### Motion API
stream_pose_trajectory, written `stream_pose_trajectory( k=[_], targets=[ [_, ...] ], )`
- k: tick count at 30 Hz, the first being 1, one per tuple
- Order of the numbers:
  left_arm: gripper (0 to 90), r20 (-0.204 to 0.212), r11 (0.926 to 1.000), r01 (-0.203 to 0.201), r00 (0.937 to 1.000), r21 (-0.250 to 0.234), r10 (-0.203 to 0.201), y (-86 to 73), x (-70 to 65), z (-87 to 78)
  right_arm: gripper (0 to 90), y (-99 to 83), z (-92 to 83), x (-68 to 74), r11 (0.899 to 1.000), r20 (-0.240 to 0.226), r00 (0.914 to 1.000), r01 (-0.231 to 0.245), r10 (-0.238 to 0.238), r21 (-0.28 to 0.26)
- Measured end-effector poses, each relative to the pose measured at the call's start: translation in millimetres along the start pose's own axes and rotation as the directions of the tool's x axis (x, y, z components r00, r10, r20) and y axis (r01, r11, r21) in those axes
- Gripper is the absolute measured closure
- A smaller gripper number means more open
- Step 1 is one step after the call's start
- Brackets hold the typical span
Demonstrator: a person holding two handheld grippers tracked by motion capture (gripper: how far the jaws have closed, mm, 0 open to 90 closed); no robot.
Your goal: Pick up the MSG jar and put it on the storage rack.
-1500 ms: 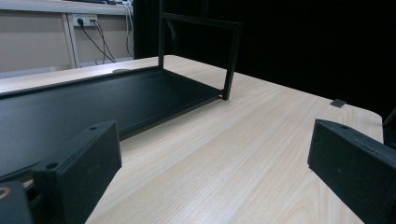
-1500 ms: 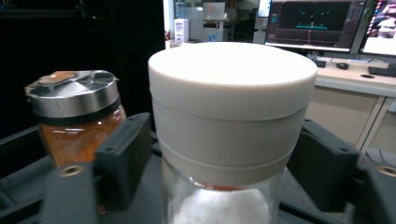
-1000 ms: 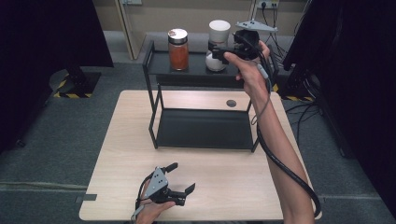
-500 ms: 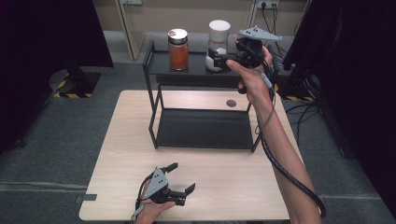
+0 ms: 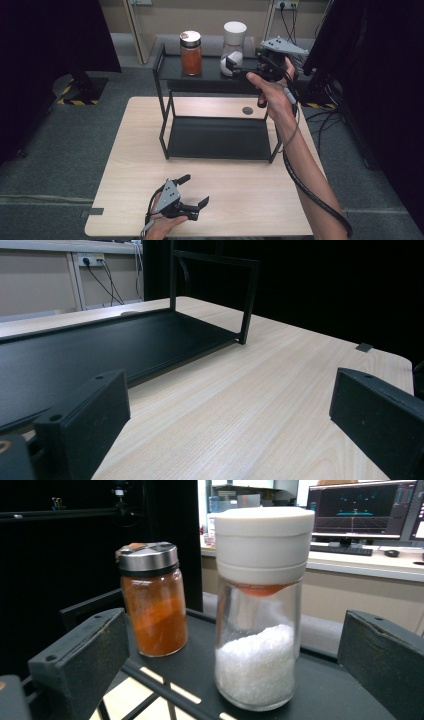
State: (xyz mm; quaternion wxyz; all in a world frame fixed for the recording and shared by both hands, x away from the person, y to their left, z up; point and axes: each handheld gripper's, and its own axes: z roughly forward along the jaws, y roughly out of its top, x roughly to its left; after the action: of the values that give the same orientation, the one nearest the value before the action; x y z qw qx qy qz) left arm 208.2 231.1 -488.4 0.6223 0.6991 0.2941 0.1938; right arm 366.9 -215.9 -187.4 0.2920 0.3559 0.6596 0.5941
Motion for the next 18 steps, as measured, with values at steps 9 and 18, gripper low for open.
stream_pose_trajectory(
  k=[9,18],
  targets=[
    [2.1,-0.001,1.0,-0.001,1.0,-0.002,0.001,0.2,0.3,-0.4,0.4,-13.8,-9.1,-2.0,1.0,-0.033,0.9995,0.003,-0.003,-0.011],
    [2.1,-0.003,1.0,0.002,1.0,-0.002,-0.002,0.0,0.3,-0.2,0.4,-27.7,-21.6,-3.6,1.0,-0.074,0.997,0.022,-0.023,-0.014]
  ],
)
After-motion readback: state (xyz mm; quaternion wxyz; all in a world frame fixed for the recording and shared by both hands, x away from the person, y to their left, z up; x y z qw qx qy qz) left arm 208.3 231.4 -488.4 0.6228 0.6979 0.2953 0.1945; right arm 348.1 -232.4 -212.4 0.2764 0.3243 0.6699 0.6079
